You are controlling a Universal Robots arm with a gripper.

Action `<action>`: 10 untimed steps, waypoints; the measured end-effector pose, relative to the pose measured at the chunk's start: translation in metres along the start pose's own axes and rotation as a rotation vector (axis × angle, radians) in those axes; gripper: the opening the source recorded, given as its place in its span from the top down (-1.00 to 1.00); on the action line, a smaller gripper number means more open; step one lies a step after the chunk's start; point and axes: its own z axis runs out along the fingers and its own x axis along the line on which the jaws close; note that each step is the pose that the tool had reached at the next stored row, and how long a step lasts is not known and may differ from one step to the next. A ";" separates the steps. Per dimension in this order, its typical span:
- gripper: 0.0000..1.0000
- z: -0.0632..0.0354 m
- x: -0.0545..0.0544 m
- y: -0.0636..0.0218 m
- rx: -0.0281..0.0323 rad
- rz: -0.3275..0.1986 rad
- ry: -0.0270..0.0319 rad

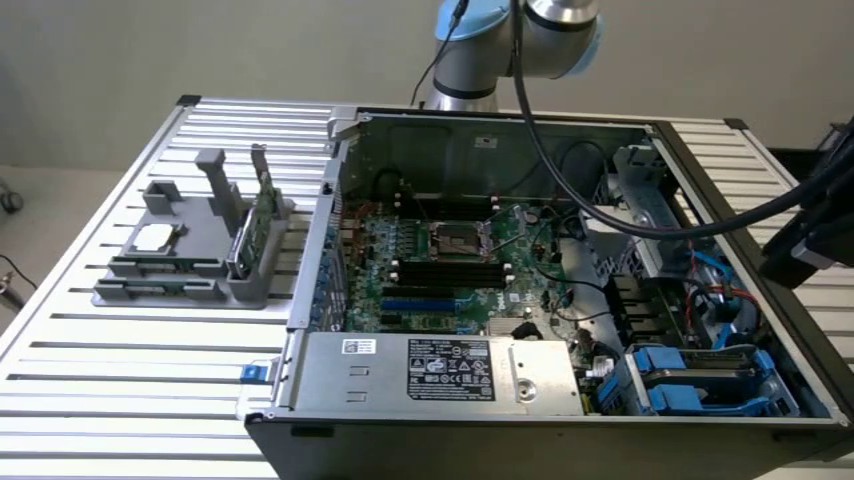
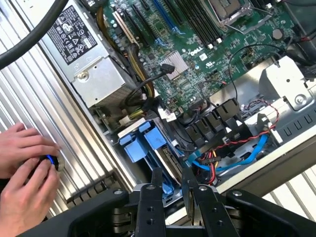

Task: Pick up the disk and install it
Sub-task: 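Insert the first disk wire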

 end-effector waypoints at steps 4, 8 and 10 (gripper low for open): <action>0.39 -0.0005 0.000 0.0000 -0.0032 0.055 -0.0036; 0.39 -0.0004 0.000 0.0000 -0.0073 0.109 -0.0089; 0.39 -0.0005 0.000 -0.0001 -0.0098 0.136 -0.0120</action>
